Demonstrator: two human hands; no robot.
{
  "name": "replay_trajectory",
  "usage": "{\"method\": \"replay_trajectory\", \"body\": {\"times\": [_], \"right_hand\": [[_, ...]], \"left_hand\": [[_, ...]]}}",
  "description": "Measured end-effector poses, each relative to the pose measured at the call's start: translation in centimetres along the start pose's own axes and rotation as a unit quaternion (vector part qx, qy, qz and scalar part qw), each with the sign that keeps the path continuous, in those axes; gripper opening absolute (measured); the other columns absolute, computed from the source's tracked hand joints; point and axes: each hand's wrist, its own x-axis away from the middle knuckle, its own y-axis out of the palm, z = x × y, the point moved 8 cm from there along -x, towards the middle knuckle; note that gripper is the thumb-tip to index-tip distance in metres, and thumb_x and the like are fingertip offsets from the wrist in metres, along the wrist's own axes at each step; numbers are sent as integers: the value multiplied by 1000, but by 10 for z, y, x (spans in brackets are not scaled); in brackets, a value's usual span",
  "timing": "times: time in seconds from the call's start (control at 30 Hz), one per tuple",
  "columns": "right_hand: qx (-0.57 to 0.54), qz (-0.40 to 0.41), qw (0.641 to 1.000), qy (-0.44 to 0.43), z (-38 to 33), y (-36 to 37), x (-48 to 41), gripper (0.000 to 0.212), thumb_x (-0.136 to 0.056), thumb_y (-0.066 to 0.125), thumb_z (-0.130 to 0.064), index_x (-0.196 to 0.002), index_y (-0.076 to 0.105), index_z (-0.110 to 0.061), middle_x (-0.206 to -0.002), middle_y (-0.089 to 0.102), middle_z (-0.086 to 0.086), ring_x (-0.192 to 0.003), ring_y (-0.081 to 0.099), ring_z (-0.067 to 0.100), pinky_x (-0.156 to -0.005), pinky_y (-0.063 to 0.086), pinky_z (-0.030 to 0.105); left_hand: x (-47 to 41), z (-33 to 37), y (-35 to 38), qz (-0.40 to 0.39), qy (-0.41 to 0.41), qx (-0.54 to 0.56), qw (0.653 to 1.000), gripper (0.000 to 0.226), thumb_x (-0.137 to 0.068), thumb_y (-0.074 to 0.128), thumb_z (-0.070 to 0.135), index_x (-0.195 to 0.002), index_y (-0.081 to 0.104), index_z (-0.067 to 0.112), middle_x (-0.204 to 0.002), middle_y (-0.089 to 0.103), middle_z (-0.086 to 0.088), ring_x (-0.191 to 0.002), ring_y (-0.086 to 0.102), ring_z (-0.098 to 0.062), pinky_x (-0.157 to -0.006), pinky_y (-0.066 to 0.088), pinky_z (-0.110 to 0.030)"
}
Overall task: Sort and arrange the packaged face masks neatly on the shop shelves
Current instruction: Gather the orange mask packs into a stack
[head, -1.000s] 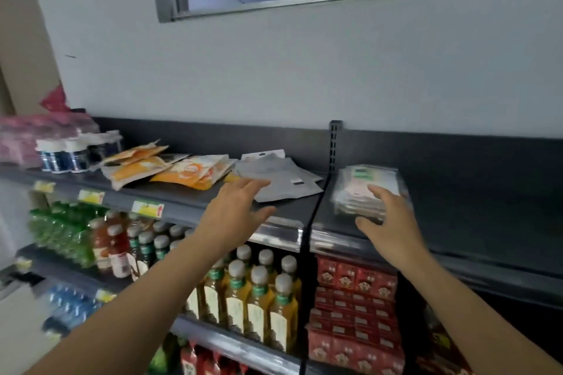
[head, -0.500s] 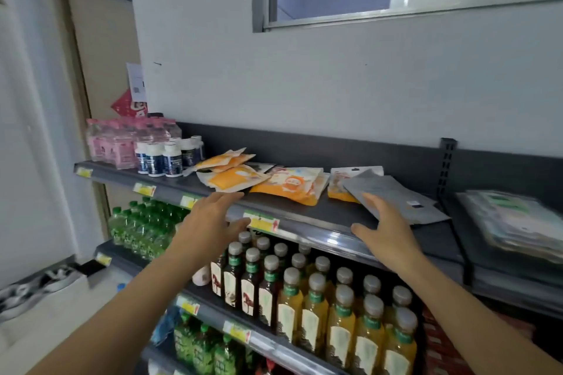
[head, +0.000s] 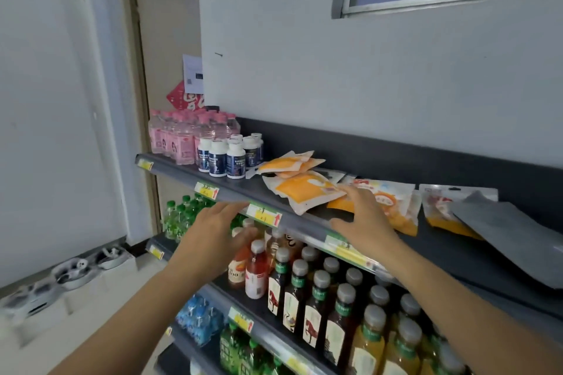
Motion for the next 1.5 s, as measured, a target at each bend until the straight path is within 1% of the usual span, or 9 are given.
{"method": "replay_trajectory", "body": {"times": [0.23,0.57,0.83,0.97,1.13,1.23,1.33,1.43,1.5], "right_hand": [[47,-96,994,-20,11,24,-110,79,-75,70,-27,-142,28,-31,-145,26,1,-134,30,25,-107,34,38],[57,-154,986,39,51,29,-224,84,-81,70,-28,-148,18,-22,-153,21,7,-136,32,24,-103,34,30],[53,-168,982,73,54,55,-236,78,-83,69,-25,-146,22,-24,-143,35,0,-104,41,5,-65,38,5],[49,-125,977,166,68,66,-238,90,-80,70,-38,-149,12,-32,-149,28,0,-129,40,19,-93,42,28],[-95,-22,945,313,83,77,-242,89,-82,70,-31,-149,11,-31,-145,38,3,-117,52,22,-94,48,35],[-120,60,916,378,88,80,-241,81,-85,66,-32,-149,16,-25,-141,43,8,-113,54,26,-94,48,39],[-118,99,901,405,84,85,-241,83,-87,63,-38,-150,13,-18,-150,30,10,-129,40,31,-96,42,40],[-113,137,889,422,79,90,-248,95,-82,68,-43,-150,9,-14,-152,26,11,-133,36,33,-99,41,43],[-125,207,877,415,75,88,-253,94,-79,74,-30,-149,12,-14,-149,31,12,-132,38,33,-99,41,44]], "left_hand": [[-70,-18,17,-3,18,-25,1000,62,-86,53,50,-141,34,31,-142,43,5,-131,37,-16,-108,31,-32],[-204,-26,82,-60,56,-26,996,62,-91,53,45,-145,27,30,-146,35,6,-133,32,-16,-106,31,-29],[-268,-42,145,-161,84,-27,983,82,-84,49,62,-149,13,28,-156,16,1,-141,20,-24,-114,24,-43],[-290,-54,166,-216,118,-44,968,76,-89,48,57,-149,15,25,-152,28,-4,-130,40,-27,-105,36,-42],[-311,-64,141,-108,151,-54,981,63,-95,45,13,-149,12,18,-120,57,-11,-101,60,-27,-82,46,-34],[-314,-71,106,-27,109,102,988,46,-98,38,12,-143,29,8,-119,57,-19,-98,60,-36,-80,47,-39],[-305,-82,81,22,64,280,958,38,-99,38,19,-136,38,8,-105,63,-18,-93,61,-34,-75,45,-33],[-300,-84,82,24,90,280,955,40,-100,36,22,-139,32,13,-103,63,-7,-84,60,-19,-71,43,-24],[-294,-85,88,3,99,319,943,40,-100,35,21,-139,30,16,-98,60,-3,-75,54,-14,-67,38,-21]]}}
